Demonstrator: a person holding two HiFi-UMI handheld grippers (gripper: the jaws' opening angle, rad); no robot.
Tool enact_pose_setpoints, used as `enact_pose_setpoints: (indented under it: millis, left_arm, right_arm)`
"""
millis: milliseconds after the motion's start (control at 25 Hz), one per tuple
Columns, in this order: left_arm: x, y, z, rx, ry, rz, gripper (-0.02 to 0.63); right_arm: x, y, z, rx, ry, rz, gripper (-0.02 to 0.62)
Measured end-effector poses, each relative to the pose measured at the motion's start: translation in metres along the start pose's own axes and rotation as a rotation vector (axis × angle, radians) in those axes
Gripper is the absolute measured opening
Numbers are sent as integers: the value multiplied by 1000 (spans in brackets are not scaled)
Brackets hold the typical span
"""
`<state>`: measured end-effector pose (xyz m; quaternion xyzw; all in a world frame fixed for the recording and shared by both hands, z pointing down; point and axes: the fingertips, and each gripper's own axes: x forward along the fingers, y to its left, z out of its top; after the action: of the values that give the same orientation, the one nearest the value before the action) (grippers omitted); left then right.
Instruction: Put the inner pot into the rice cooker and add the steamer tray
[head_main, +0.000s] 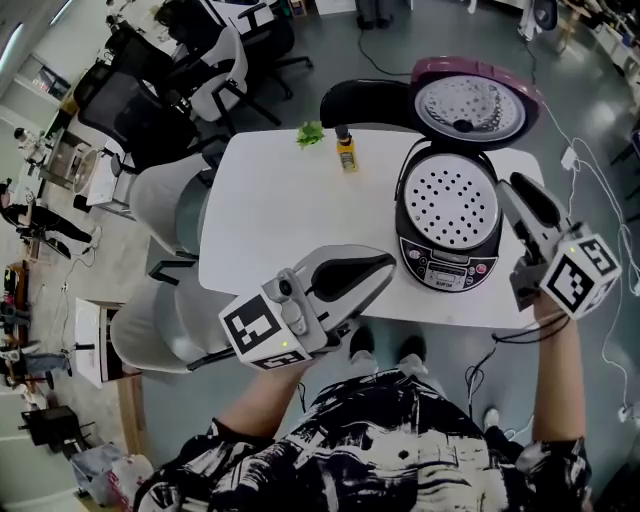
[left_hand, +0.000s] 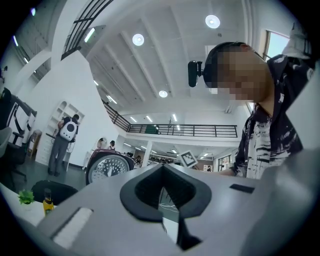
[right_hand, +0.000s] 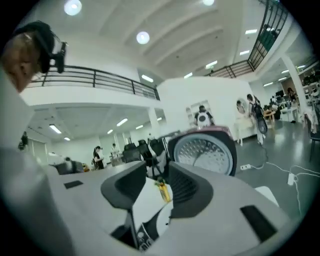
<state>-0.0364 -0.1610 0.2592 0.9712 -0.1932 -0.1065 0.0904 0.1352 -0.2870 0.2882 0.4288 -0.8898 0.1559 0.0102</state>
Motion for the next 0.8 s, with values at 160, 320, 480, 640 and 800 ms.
enact_pose_setpoints:
  millis: [160, 320, 480, 640, 800]
  left_arm:
    - [13, -5, 7, 22, 5, -21, 5]
    - [28, -12, 11, 36, 12, -36, 5]
    - [42, -15, 11, 50, 26, -31, 5]
    - [53, -11, 2, 72, 47, 0, 5]
    - [61, -12, 2, 78, 53, 26, 5]
  right_arm:
    - [-58, 62, 35, -110, -197, -15, 43]
    - [-93, 97, 22, -221, -222, -37, 14]
    - [-109, 96, 4, -256, -190, -83, 6]
    - [-112, 80, 1, -251, -191, -112, 0]
    - [-110, 72, 9, -257, -193, -133, -2]
